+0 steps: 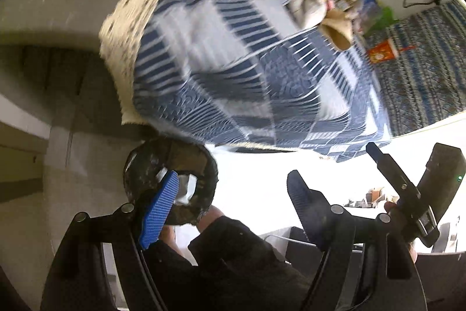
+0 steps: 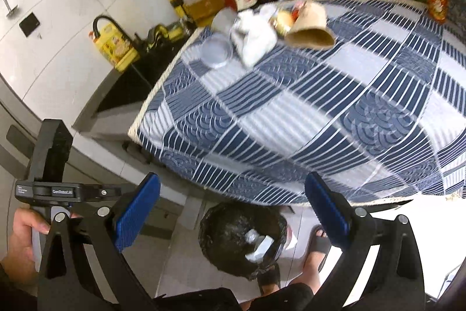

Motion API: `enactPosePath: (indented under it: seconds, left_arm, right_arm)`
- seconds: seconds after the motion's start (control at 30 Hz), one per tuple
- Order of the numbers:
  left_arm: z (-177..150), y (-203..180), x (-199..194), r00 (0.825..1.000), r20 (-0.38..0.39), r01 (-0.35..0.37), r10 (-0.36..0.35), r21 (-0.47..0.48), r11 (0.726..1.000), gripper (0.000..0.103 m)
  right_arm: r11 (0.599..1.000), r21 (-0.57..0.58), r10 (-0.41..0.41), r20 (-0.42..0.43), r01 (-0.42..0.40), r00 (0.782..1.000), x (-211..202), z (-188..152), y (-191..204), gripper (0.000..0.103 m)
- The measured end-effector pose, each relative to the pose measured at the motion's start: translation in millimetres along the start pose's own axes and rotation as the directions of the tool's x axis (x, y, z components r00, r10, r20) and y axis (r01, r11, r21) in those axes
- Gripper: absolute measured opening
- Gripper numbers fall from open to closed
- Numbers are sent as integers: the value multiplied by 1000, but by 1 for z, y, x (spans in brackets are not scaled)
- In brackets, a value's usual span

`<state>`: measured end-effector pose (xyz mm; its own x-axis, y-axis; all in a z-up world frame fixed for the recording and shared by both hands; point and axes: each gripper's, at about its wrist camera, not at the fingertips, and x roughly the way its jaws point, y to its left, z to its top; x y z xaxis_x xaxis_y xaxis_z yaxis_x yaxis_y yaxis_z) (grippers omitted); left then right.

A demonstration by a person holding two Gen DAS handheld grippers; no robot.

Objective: Collect trash
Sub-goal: 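Raise both grippers back up toward the counter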

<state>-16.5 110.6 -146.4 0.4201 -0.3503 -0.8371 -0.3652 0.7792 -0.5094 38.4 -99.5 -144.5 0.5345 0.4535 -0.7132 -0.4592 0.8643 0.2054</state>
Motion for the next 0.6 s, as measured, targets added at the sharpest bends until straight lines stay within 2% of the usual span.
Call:
enactPosePath:
  seconds: [0.3,0.6]
  left_arm:
    - [37,-31,-21,996,84,18,-22,45,999,75]
    - [83,-55,-21,991,128,22,-28,43,999,75]
  right_arm:
    - [999,35,-30,88,27,996,-28,33,-19,98]
    - [999,41,-31,121,26,992,-26,82,-44,98]
